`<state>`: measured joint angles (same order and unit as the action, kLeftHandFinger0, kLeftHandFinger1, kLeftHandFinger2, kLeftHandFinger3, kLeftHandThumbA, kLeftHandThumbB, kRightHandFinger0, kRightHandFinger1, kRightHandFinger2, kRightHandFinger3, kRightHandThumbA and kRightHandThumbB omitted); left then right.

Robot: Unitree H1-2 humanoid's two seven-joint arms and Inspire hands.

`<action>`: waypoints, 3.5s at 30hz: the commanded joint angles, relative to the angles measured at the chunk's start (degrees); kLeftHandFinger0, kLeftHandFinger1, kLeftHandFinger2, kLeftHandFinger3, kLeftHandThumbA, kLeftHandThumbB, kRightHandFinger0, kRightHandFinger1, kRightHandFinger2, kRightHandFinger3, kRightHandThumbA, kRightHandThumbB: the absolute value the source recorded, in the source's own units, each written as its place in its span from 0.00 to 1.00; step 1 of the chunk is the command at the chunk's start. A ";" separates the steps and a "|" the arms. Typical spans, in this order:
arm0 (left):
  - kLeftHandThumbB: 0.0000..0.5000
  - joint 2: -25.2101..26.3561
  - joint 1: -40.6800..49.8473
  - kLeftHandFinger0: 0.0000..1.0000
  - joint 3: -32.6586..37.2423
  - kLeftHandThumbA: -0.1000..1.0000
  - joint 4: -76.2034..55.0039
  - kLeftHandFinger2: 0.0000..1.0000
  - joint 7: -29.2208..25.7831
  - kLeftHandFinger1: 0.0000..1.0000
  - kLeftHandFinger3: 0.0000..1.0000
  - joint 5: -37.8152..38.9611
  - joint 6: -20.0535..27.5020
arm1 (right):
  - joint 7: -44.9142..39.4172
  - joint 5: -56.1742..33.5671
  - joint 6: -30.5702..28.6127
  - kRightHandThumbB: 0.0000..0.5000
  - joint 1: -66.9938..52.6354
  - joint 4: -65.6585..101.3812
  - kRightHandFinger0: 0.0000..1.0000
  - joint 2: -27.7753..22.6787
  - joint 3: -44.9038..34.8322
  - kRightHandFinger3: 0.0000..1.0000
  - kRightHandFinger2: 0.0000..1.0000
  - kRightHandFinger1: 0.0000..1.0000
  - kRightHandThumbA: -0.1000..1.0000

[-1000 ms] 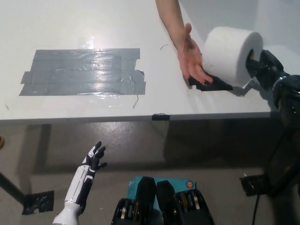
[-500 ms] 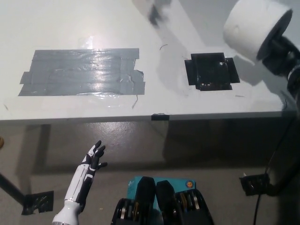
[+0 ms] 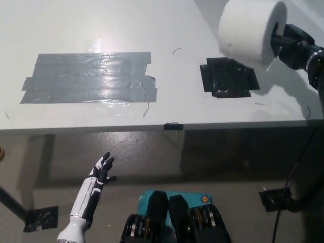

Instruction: A person hands over a roll of toilet paper to the robot , and the robot inserts its right thumb into the hole in the centre to grab the roll, and then places it on the balck area on the desk.

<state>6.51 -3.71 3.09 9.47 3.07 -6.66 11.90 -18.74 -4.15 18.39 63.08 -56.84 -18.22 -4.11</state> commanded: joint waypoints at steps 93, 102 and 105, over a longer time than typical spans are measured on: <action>0.30 0.11 3.37 1.00 3.93 1.00 0.56 1.00 -0.94 1.00 1.00 -4.51 4.26 | 5.95 13.66 -26.67 0.51 -65.54 62.00 1.00 12.79 6.17 1.00 1.00 1.00 0.93; 0.37 -0.66 4.21 1.00 4.08 1.00 0.78 1.00 -2.31 1.00 1.00 -6.32 5.50 | 6.45 13.79 -28.88 0.62 -65.77 56.32 1.00 11.41 6.49 1.00 1.00 1.00 0.94; 0.32 -0.65 4.65 1.00 4.04 1.00 0.22 1.00 -2.24 1.00 1.00 -6.45 5.32 | 6.51 13.67 -29.35 0.57 -65.99 55.96 1.00 11.26 6.65 1.00 1.00 1.00 0.92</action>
